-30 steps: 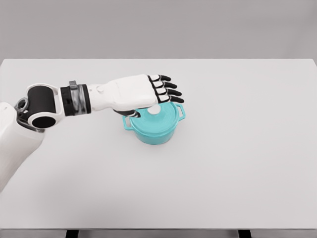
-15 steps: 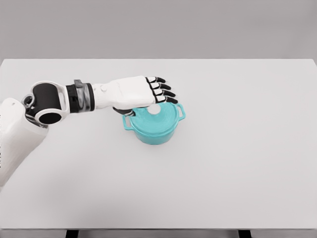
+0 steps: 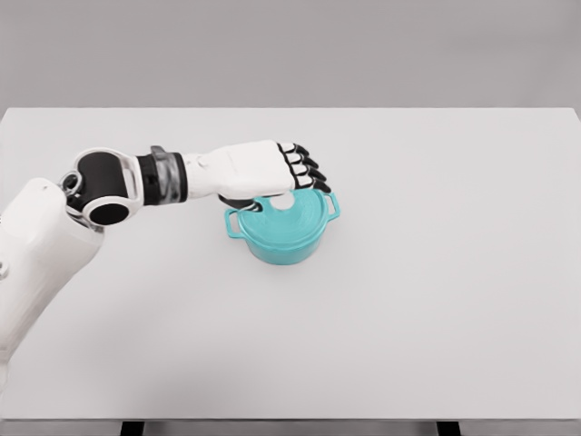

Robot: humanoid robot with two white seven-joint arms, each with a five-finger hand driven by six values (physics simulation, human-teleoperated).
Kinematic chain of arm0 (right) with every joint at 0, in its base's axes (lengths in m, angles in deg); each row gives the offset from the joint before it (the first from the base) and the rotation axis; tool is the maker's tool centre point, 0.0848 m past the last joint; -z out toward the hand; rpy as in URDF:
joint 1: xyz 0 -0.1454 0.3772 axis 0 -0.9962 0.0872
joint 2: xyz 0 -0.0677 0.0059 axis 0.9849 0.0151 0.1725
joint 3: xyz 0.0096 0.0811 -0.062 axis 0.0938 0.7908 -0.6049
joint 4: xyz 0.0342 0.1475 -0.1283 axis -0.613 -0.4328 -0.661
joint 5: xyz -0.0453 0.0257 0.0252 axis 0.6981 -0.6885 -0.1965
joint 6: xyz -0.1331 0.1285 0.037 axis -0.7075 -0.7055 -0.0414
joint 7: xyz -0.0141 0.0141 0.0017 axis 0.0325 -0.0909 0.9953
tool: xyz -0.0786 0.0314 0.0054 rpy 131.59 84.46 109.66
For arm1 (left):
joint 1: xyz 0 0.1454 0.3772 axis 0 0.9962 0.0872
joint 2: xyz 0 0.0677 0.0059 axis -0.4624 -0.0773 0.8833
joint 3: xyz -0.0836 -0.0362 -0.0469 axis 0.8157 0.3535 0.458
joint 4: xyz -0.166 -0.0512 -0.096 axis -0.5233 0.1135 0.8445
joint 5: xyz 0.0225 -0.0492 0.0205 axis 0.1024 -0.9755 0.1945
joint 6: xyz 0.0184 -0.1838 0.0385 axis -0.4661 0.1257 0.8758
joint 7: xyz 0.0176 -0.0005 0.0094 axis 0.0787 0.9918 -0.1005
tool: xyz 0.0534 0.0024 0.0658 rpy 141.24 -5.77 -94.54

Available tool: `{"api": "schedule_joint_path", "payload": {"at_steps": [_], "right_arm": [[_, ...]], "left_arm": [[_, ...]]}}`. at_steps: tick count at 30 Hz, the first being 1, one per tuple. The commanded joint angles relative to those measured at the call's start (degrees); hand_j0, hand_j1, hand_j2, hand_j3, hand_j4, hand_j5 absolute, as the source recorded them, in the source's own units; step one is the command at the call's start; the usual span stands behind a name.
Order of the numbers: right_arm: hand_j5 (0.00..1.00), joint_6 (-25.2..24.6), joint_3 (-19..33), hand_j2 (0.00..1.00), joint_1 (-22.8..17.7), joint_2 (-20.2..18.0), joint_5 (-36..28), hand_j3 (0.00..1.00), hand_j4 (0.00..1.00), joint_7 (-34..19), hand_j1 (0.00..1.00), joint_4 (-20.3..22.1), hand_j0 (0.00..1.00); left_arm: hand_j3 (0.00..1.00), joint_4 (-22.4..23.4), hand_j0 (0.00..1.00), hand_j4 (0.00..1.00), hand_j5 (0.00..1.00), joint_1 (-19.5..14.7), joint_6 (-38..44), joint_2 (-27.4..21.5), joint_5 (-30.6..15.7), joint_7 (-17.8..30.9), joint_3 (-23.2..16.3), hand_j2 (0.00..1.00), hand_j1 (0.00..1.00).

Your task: Open the lid of the pot with left arm

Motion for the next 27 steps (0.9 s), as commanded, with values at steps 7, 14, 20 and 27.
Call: {"api": "schedule_joint_path", "payload": {"at_steps": [7,14,20,27], "right_arm": [[1.00,0.0,0.0,1.00,0.0,0.0,-0.1,1.00,1.00,0.0,1.00,0.0,1.00],[1.00,0.0,0.1,1.00,0.0,0.0,-0.1,1.00,1.00,0.0,1.00,0.0,1.00],[1.00,0.0,0.0,1.00,0.0,0.0,-0.1,1.00,1.00,0.0,1.00,0.0,1.00],[1.00,0.0,0.0,1.00,0.0,0.0,-0.1,1.00,1.00,0.0,1.00,0.0,1.00]], "left_arm": [[0.84,1.3,0.84,0.84,0.84,0.6,0.2,0.2,0.0,0.0,-0.6,0.84,0.84],[0.79,1.8,0.79,0.79,0.79,0.4,0.2,0.3,0.0,0.0,-0.8,0.79,0.79],[0.73,1.8,0.73,0.73,0.73,0.4,0.2,0.3,0.0,0.0,-0.8,0.73,0.73],[0.73,2.0,0.73,0.73,0.73,0.5,0.2,0.6,0.0,0.0,-1.5,0.73,0.73]]}}
